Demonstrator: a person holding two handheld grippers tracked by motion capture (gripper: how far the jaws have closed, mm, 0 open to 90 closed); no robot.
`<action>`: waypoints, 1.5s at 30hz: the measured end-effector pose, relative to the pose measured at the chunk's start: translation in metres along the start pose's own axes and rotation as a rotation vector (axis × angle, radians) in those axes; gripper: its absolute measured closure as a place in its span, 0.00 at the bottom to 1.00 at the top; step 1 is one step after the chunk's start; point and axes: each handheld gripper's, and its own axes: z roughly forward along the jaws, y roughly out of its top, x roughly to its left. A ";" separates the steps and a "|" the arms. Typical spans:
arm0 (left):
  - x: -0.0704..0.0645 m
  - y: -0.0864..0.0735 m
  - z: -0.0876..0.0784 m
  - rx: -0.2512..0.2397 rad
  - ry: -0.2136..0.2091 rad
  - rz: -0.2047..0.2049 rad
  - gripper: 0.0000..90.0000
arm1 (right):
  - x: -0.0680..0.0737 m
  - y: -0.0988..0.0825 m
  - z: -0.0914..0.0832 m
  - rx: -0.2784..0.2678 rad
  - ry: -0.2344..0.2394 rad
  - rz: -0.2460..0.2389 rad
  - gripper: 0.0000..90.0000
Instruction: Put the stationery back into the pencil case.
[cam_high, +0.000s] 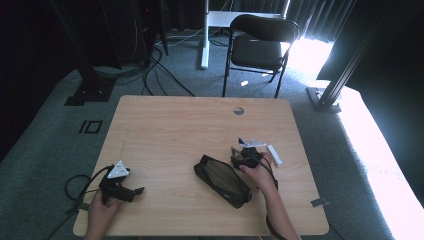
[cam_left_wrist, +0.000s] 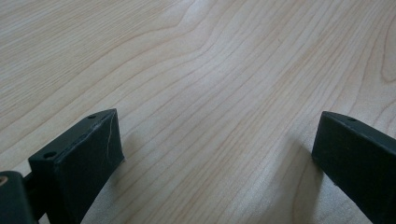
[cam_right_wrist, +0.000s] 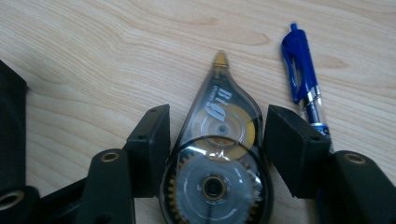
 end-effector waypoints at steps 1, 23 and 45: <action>0.000 0.000 0.000 0.000 0.000 0.000 0.02 | 0.000 0.000 0.000 0.002 -0.004 -0.004 0.47; 0.000 0.000 0.000 0.000 0.000 0.000 0.02 | 0.004 0.011 0.004 0.042 0.014 -0.001 0.57; 0.000 0.000 0.000 0.000 0.000 0.000 0.02 | 0.003 0.029 -0.032 -0.010 0.040 0.013 0.57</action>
